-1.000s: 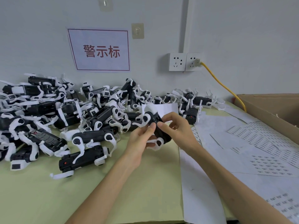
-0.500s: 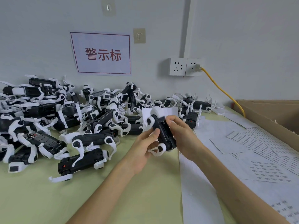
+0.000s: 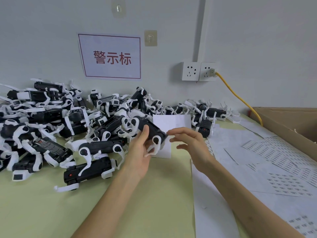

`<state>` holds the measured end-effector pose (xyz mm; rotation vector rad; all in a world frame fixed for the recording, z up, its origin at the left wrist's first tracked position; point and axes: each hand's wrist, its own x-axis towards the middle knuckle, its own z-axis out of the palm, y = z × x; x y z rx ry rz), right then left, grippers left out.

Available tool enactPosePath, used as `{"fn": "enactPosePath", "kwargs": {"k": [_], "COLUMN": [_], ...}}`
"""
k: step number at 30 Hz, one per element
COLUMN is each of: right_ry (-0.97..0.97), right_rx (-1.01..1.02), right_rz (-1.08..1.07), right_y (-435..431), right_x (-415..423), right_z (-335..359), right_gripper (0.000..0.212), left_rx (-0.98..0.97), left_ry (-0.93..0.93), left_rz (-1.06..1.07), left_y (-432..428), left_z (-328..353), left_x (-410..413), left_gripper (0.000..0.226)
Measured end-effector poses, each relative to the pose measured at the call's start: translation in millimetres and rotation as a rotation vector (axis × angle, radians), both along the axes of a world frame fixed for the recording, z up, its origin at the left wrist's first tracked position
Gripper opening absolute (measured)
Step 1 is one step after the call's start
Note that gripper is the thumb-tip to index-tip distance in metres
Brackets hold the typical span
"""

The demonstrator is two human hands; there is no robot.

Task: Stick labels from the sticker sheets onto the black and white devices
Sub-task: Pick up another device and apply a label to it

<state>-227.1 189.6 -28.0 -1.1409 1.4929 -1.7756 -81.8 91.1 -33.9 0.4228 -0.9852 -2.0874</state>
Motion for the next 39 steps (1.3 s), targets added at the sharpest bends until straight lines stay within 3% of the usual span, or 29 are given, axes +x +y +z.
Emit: {"fn": "enactPosePath", "kwargs": {"k": [4,8,12,15,19,20,24,26,29,30,32,34,37,39], "right_ry": [-0.062,-0.085,-0.086,-0.097,-0.122,-0.124,-0.146,-0.215,-0.480,-0.583,-0.751,-0.785,-0.756,-0.728], "right_rx": [0.019,0.034,0.045,0.046,0.032,0.032,0.025,0.004,-0.017,0.005,0.050,0.038,-0.076,-0.121], "right_rz": [-0.142,-0.175,-0.178,-0.185,-0.189,-0.187,-0.185,-0.201,-0.240,-0.223,-0.128,-0.062,-0.130,-0.173], "right_y": [0.5,0.3,0.2,0.5,0.5,0.6,1.8,2.1,2.2,3.2,5.8,5.5,1.7,1.4], "right_x": [-4.1,-5.9,-5.9,-8.1,-10.3,-10.7,-13.6,-16.4,-22.5,-25.7,-30.1,-30.3,-26.3,-28.6], "right_z": [-0.9,0.2,1.0,2.1,2.1,1.9,0.7,1.5,6.5,7.7,9.2,6.8,5.0,5.8], "right_gripper": [0.028,0.028,0.031,0.033,0.034,0.034,0.037,0.034,0.020,0.019,0.033,0.041,0.013,0.016], "left_rx": [0.026,-0.173,-0.400,-0.441,-0.301,-0.295,-0.314,-0.334,-0.323,-0.327,-0.358,-0.401,-0.415,-0.416], "left_ry": [-0.044,-0.140,-0.224,-0.295,-0.336,-0.330,-0.346,-0.339,-0.216,-0.173,-0.122,-0.104,-0.121,-0.139], "left_rz": [0.077,0.187,0.133,0.114,0.088,0.083,0.012,0.010,-0.013,-0.031,-0.080,-0.088,-0.094,-0.131], "left_y": [-7.2,-3.7,5.2,2.4,-8.1,-13.7,-22.7,-22.1,-11.8,-9.7,-6.3,-7.3,-10.3,-12.3], "left_z": [1.1,1.3,-7.2,-8.2,13.5,19.0,41.2,41.1,38.5,34.4,26.8,13.1,0.9,0.3], "left_x": [4.8,3.1,-3.9,-12.0,-23.2,-26.9,-35.4,-37.1,-30.5,-25.6,-15.8,-8.7,1.8,4.5], "left_gripper": [0.034,0.034,0.045,0.036,0.082,0.077,0.016,0.038,0.037,0.049,0.050,0.043,0.040,0.045]}}
